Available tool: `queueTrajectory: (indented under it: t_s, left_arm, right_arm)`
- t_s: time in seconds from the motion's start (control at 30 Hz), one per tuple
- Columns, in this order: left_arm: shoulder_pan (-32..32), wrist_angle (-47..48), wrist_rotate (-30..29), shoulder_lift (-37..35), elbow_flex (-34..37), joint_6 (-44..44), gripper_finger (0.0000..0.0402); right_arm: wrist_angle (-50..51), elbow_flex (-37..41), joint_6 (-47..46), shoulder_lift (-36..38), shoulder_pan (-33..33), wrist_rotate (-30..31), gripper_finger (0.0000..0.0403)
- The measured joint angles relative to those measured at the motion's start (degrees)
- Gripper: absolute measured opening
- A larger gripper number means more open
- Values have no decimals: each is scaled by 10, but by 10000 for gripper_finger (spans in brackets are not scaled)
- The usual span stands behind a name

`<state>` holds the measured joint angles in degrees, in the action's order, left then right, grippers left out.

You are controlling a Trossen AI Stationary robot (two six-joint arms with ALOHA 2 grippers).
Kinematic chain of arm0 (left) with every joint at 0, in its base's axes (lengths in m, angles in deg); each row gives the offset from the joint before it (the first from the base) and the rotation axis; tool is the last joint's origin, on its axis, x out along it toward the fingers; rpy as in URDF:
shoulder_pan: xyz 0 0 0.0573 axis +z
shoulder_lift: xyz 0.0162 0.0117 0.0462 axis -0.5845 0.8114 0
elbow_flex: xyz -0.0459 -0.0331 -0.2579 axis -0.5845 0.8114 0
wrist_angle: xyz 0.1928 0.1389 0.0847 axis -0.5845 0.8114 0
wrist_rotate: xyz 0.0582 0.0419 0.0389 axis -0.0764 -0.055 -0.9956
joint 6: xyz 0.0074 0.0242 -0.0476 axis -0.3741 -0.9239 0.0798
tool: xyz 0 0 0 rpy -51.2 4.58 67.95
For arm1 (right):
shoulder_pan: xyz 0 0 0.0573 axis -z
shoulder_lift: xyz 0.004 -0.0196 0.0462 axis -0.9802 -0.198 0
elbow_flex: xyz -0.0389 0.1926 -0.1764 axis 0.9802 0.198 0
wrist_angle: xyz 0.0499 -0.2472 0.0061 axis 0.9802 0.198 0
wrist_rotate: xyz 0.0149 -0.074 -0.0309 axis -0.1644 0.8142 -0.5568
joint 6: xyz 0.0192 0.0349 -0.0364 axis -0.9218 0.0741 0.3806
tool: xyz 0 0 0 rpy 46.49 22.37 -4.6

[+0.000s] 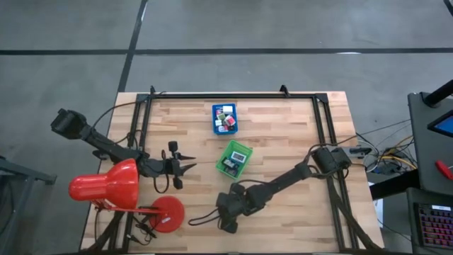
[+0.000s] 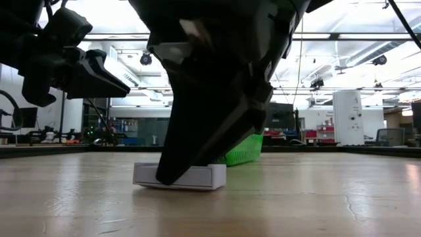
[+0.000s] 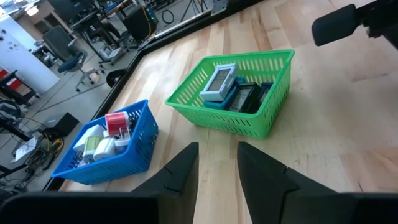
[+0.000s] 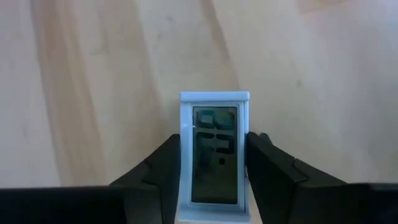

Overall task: Pick & Place Office items
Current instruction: Put the white digital clock into the green bin

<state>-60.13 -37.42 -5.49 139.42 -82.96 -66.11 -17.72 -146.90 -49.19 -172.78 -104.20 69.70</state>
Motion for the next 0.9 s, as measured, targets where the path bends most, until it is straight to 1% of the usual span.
queueTrajectory:
  t_s: [0.23,0.5,0.63,0.83,0.9]
  left_arm:
    - [0,0,0,0,0,0,112]
    - [0,-1,0,0,0,3,112]
    - [0,-1,0,0,1,3,112]
    - [0,-1,0,0,1,3,112]
    - [0,-2,0,0,2,3,113]
  right_arm:
    - [1,0,4,0,0,-30,141]
    - [1,1,18,1,0,-29,141]
    - [-14,3,25,4,-3,2,141]
    - [-60,5,64,8,-8,85,141]
    - [-94,6,96,7,-8,110,122]
